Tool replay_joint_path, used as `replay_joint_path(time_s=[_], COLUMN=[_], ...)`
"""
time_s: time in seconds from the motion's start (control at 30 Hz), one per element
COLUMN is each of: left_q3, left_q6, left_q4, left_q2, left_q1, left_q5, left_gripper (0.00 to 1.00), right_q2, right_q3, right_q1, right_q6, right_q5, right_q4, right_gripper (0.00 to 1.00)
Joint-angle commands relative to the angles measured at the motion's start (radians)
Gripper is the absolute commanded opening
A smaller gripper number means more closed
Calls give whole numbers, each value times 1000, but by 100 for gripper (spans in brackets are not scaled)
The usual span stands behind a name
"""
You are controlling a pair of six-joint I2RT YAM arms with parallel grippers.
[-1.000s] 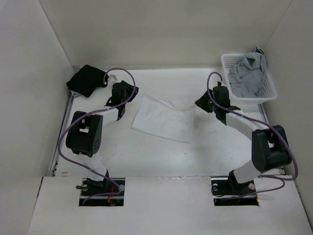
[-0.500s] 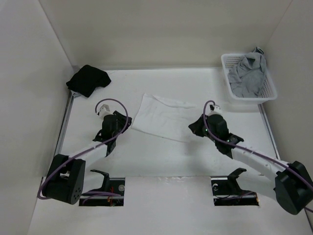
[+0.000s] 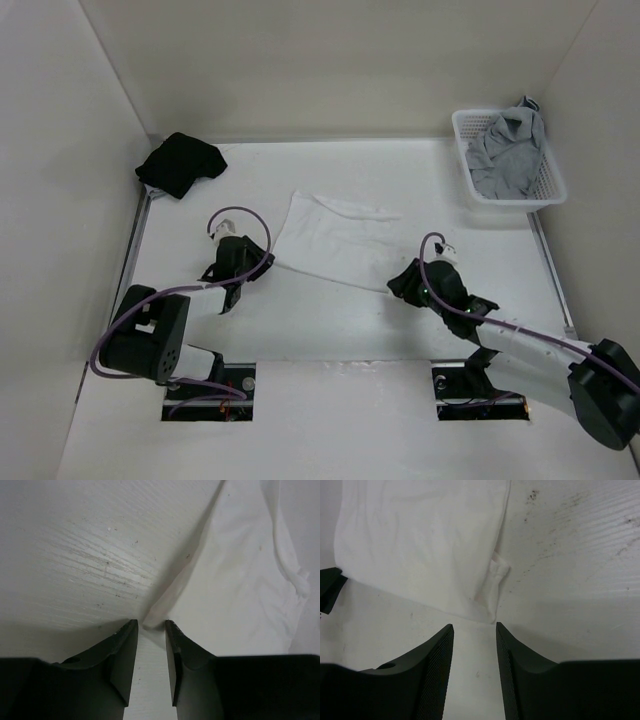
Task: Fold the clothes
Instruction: Fold the tank top
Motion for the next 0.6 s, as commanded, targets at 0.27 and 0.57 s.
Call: replay_joint_path(time_s=[0.27,0.57], left_q3=[24,-5], left_q6=[-10,-7], left_q4=[32,37], left_q2=[21,-15], left_q1=[1,11], left_q5=[-7,-10], left_gripper=[6,4], right_q2=[116,233], right_q3=[19,32], right_q1=[10,18], right_q6=[70,96], right_q5=[1,-25], right_q4=[27,113], right_gripper=[46,37])
